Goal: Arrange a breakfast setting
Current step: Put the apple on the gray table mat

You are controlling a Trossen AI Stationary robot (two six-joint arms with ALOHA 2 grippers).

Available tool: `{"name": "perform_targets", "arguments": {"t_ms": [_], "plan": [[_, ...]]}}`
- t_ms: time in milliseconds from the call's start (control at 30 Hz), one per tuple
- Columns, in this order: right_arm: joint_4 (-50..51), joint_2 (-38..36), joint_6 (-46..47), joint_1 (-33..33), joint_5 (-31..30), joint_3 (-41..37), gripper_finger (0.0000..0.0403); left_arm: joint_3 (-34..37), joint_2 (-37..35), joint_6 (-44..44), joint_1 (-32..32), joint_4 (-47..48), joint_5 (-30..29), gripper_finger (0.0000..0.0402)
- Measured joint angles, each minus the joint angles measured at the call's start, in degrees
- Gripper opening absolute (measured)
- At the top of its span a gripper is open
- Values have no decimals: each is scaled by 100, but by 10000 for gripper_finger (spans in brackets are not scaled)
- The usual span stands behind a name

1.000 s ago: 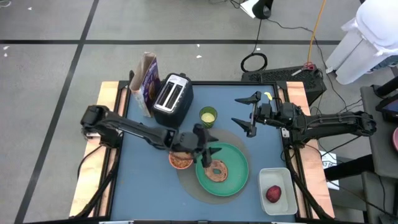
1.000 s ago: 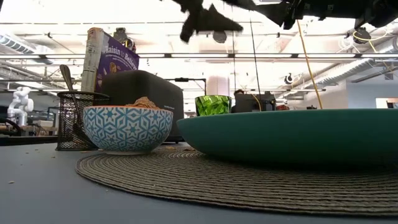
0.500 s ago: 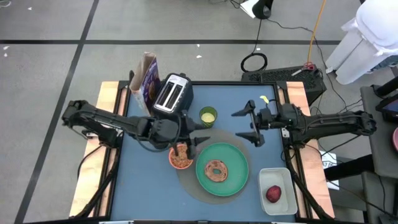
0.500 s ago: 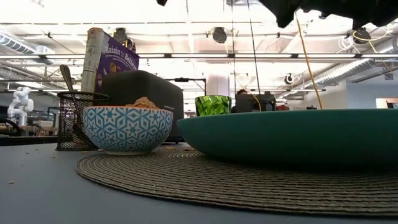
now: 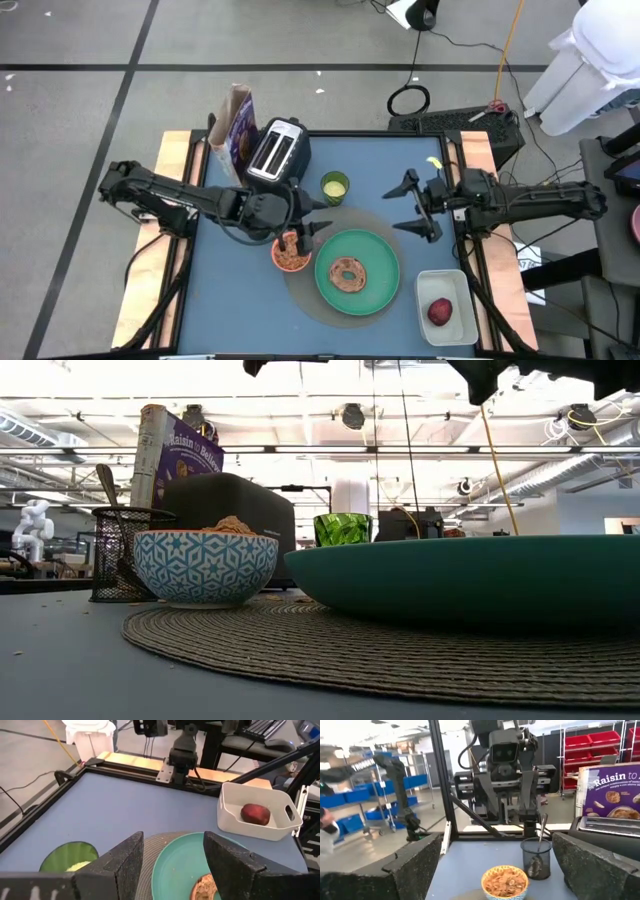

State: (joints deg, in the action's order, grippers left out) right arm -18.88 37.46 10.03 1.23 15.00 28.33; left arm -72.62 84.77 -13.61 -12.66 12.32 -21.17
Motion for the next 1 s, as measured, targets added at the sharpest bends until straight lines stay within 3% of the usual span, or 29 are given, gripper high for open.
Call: {"name": "perform_targets", "arguments": {"t_ms": [133,367,533,1000], "plan": [[847,-136,172,-68,-9,240,375,0,0,-2,-1,-3,0,214],[3340,-14,189,-335,-166,1388,375,0,0,-15,-1,-4,0,214],[4588,134,637,-661,-322,2002,375,0,0,-17,-1,-3,0,214],[4965,394,2910,-2203,-145,2121,375,0,0,-45,-1,-3,2,214]]}}
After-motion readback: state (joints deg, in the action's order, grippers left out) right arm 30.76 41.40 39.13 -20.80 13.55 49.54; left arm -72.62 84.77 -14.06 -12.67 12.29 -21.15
